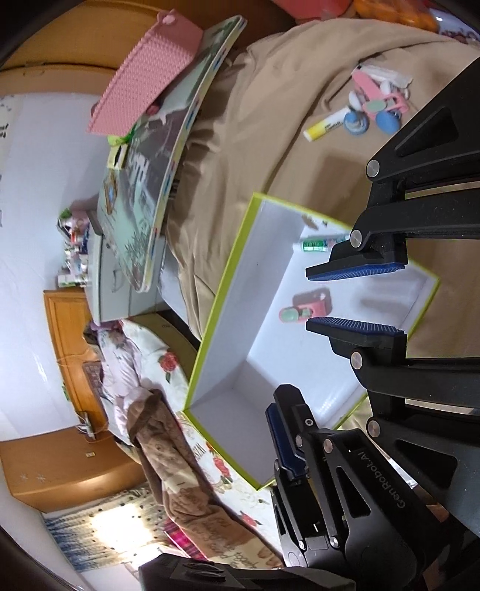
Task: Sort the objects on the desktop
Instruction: 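Withdraw both grippers from the box back toward the item pile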
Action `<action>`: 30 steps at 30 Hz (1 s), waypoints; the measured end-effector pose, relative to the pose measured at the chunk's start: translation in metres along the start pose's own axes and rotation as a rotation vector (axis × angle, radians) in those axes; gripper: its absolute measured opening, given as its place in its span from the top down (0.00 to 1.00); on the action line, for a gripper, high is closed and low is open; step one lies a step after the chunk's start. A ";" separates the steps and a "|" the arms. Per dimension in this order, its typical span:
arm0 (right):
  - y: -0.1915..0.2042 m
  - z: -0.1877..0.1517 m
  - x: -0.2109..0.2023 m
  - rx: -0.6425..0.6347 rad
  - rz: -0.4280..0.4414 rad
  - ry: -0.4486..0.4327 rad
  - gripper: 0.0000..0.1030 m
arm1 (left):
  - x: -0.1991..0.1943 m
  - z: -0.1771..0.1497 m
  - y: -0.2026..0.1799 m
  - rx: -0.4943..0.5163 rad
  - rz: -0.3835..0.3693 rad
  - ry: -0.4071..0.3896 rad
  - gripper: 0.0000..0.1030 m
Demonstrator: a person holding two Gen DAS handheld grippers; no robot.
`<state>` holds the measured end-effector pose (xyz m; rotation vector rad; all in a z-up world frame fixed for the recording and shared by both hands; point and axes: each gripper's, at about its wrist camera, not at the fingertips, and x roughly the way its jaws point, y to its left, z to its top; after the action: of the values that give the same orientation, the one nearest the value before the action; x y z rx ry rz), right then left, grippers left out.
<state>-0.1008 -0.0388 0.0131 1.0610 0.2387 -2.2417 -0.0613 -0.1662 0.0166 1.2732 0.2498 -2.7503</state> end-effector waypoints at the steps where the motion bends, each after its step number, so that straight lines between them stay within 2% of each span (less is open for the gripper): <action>1: -0.003 -0.001 -0.003 0.005 -0.004 -0.006 0.79 | 0.000 0.000 -0.003 0.002 -0.003 -0.001 0.85; 22: -0.057 -0.034 -0.067 0.086 -0.085 -0.102 0.80 | -0.010 -0.003 -0.071 0.097 -0.072 -0.025 0.85; 30: -0.080 -0.047 -0.075 0.129 -0.114 -0.105 0.80 | -0.007 -0.004 -0.093 0.128 -0.084 -0.019 0.85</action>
<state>-0.0857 0.0781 0.0299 1.0149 0.1132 -2.4348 -0.0684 -0.0742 0.0289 1.2931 0.1298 -2.8906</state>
